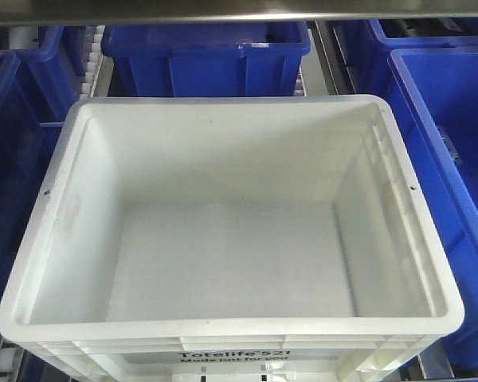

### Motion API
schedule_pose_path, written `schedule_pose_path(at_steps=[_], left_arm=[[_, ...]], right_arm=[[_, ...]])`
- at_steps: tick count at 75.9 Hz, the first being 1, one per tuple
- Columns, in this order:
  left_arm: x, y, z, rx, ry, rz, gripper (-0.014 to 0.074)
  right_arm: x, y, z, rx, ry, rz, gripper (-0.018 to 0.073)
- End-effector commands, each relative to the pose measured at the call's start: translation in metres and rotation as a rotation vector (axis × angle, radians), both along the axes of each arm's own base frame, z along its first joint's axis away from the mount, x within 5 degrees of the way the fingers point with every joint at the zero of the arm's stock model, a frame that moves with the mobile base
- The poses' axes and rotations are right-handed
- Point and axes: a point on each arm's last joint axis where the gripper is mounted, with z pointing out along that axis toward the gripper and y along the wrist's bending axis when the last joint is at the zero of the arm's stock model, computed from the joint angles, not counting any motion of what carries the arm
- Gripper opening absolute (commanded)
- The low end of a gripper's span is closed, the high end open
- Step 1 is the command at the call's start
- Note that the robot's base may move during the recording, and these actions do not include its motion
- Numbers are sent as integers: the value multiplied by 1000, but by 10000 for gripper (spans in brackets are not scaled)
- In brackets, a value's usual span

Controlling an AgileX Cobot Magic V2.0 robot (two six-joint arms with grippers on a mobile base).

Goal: Move bin from left to right shelf

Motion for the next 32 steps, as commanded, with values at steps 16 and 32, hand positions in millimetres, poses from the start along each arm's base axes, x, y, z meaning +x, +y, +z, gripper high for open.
schedule_pose_path(at_steps=[16, 32], left_arm=[[-3, 1, 13, -27, -105, 7, -6], [-3, 1, 13, -27, -105, 7, -6]], right_arm=[[0, -1, 3, 5, -67, -6, -9], [0, -1, 3, 5, -67, -6, -9]])
